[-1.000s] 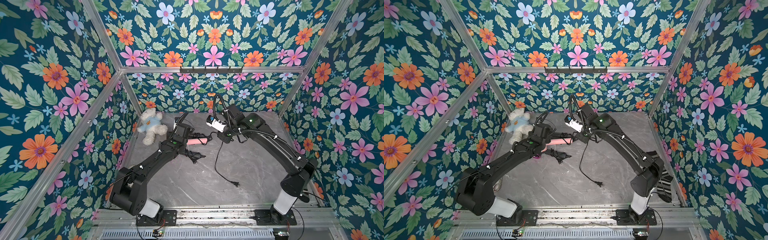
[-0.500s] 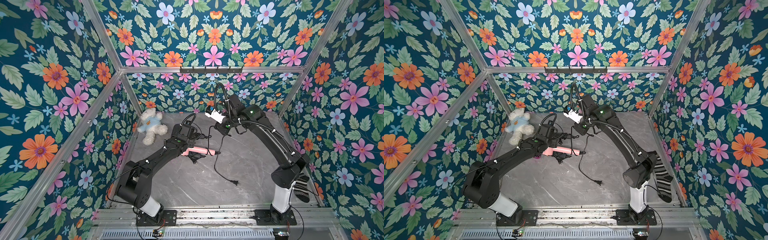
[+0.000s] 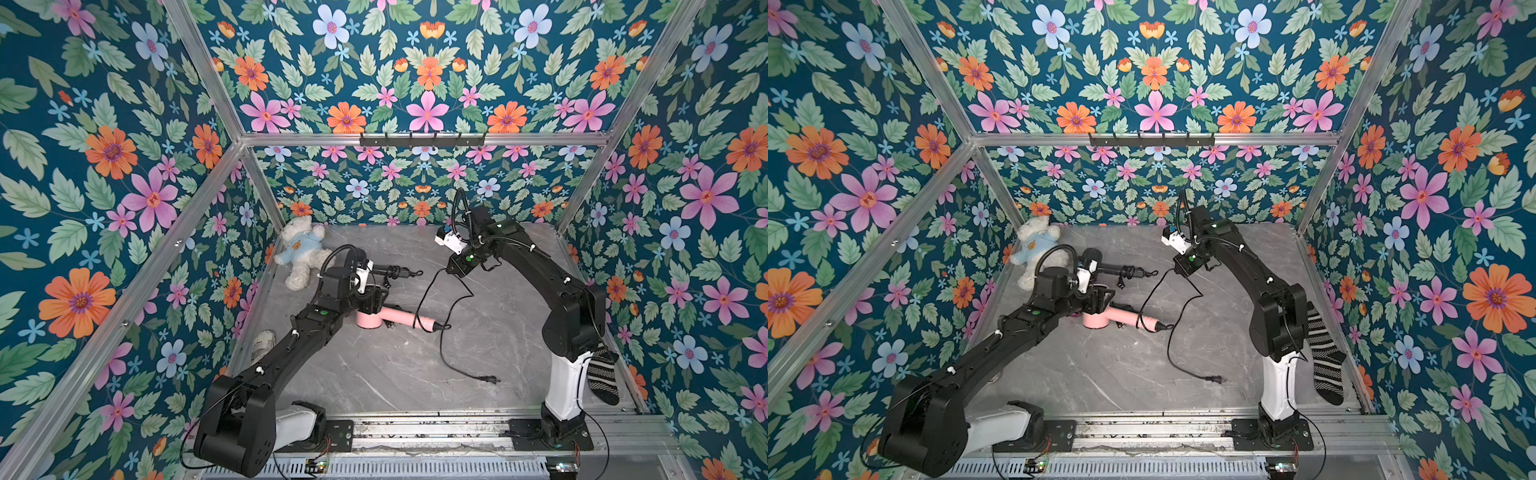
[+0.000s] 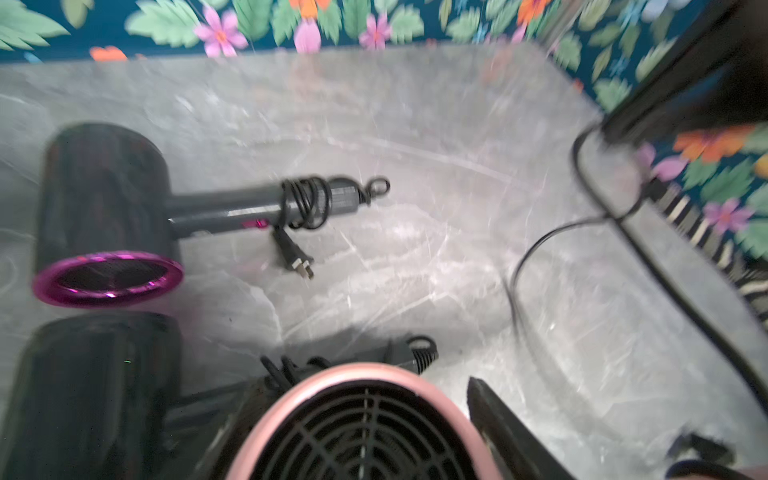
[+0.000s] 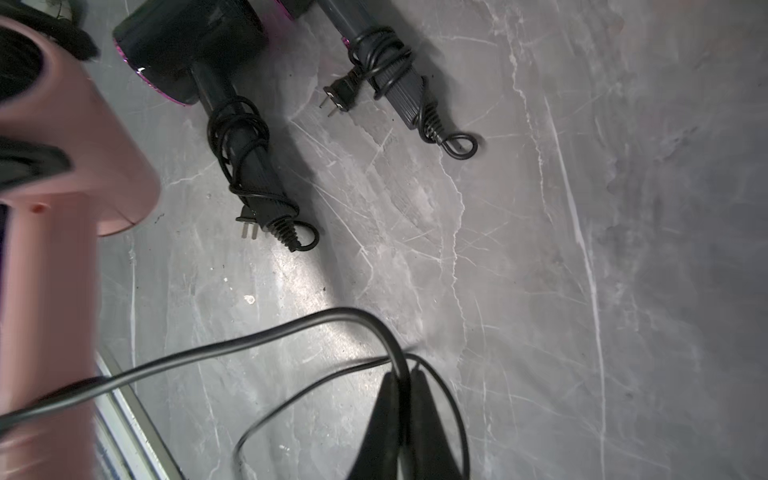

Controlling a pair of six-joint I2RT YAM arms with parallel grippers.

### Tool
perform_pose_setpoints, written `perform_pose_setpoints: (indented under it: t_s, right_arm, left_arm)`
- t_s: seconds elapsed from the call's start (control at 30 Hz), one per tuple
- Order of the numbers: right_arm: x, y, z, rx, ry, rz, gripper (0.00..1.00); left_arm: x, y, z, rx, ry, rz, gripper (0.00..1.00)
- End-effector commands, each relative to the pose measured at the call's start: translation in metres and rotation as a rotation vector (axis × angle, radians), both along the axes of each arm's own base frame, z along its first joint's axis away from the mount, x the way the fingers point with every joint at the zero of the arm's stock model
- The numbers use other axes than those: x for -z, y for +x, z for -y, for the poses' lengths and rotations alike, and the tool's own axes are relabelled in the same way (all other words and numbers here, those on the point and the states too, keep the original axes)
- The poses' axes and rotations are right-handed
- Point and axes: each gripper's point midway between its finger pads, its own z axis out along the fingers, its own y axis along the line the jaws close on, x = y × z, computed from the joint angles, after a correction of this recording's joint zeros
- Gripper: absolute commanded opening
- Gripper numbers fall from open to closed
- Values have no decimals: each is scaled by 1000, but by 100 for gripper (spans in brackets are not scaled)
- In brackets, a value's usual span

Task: Wrap the cord around the hair dryer
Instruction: Wrap the power cord around the hair dryer.

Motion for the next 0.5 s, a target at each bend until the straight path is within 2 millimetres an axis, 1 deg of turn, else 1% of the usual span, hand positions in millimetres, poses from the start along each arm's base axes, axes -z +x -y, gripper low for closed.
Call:
perform_pose_setpoints:
  t_s: [0.0,0.1,0.17,0.23,0.27,0.3,0.33,0.4,0.47]
  right_arm:
    - [1,10,-7,-17,43,87,0]
    - [10,2,-11,-4,98,71,0]
    - [13,-2,-16,16,158,64,0]
    - [17,-6,-20,48,216,56,0]
    - [19,-7,-21,59,241,57,0]
    - [24,-8,-21,83,260,65,0]
    - [29,-9,-20,108,274,71,0]
    - [38,-15,-22,142,296,72,0]
    - [42,-25,-29,142,308,77,0]
  left_arm:
    - [-41,-3,14,75,-161,66,0]
    - [-64,3,8,22,-253,94,0]
    - [-83,8,2,-32,-358,116,0]
    - [-97,16,-5,-104,-495,118,0]
    - [-97,20,-9,-145,-543,103,0]
    - [-94,27,-15,-202,-590,76,0]
    - [-84,35,-23,-285,-621,26,0]
    - [-57,49,-39,-431,-624,-70,0]
    - [-41,57,-43,-488,-636,-108,0]
